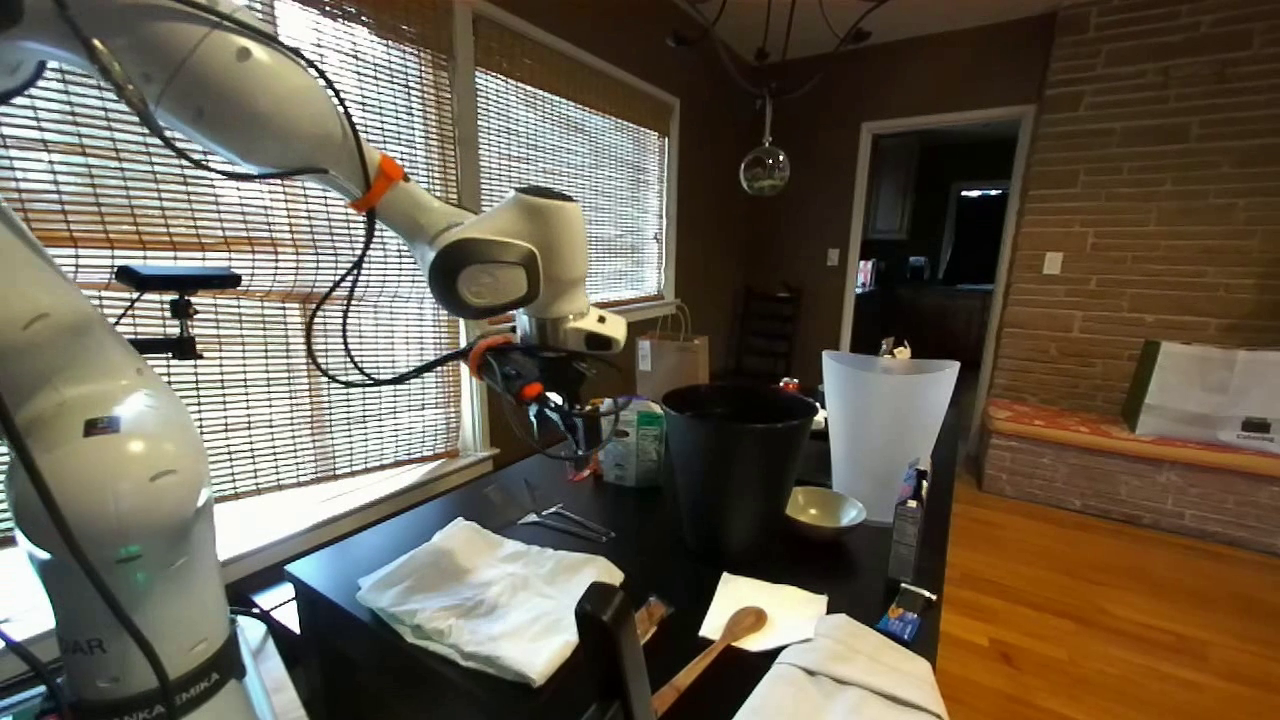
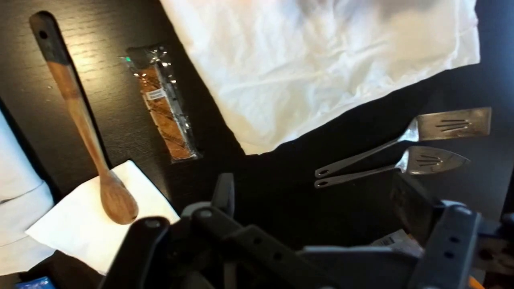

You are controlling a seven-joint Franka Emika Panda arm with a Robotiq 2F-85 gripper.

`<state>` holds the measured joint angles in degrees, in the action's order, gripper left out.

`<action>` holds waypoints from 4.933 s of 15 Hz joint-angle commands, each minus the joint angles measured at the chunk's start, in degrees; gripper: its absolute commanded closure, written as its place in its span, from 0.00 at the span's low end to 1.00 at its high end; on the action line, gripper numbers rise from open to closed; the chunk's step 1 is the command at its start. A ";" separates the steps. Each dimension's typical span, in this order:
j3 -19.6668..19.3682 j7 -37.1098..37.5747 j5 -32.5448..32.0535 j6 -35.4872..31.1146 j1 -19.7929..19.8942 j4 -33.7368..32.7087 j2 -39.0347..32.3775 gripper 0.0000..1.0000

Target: Put the wooden spoon over the black bucket

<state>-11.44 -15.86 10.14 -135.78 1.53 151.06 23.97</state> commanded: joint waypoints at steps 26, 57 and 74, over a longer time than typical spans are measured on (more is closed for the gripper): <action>-3.16 -21.43 -3.50 -17.79 11.03 -13.39 -35.77 0.00; 0.86 -3.29 -11.62 -25.94 14.83 -19.73 -50.65 0.58; 1.69 -2.62 -11.77 -12.97 13.29 -21.66 -36.40 0.94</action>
<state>-10.94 -18.21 -1.42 -154.68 14.34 129.22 -18.65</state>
